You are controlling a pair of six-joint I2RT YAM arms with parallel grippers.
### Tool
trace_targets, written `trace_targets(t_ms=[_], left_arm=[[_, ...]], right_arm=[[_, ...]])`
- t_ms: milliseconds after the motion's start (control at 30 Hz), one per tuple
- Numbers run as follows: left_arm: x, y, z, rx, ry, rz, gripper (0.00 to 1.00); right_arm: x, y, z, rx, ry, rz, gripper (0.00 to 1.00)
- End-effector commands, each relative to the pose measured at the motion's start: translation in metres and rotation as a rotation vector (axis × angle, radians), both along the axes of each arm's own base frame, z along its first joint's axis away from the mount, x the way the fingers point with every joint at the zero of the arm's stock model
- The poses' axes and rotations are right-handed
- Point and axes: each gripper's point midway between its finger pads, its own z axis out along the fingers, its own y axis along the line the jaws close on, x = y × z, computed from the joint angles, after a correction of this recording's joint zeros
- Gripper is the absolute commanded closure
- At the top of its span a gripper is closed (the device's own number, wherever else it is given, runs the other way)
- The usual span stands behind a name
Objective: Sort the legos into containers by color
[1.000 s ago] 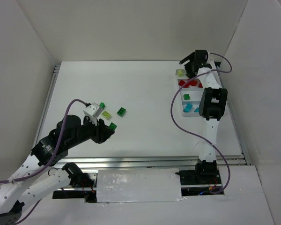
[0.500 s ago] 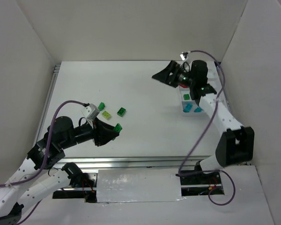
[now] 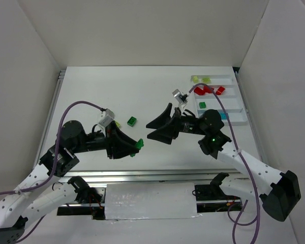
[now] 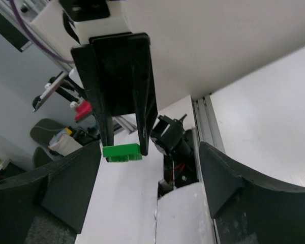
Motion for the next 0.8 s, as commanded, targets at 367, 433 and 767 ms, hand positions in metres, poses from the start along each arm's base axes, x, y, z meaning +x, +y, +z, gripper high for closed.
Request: trace_targets(t_ms=[367, 433, 767], left_arm=[[-0.008, -0.003, 0.030, -0.130, -0.032, -0.046, 1.00], [-0.007, -0.003, 0.030, -0.126, -0.030, -0.036, 1.00], [-0.005, -0.001, 0.035, -0.134, -0.034, -0.017, 1.00]], right_arm=[[-0.053, 0.019, 0.033, 0.126, -0.070, 0.131, 0.25], [-0.057, 0.019, 0.036, 0.134, -0.074, 0.134, 0.29], [-0.053, 0.026, 0.031, 0.105, -0.056, 0.115, 0.87]])
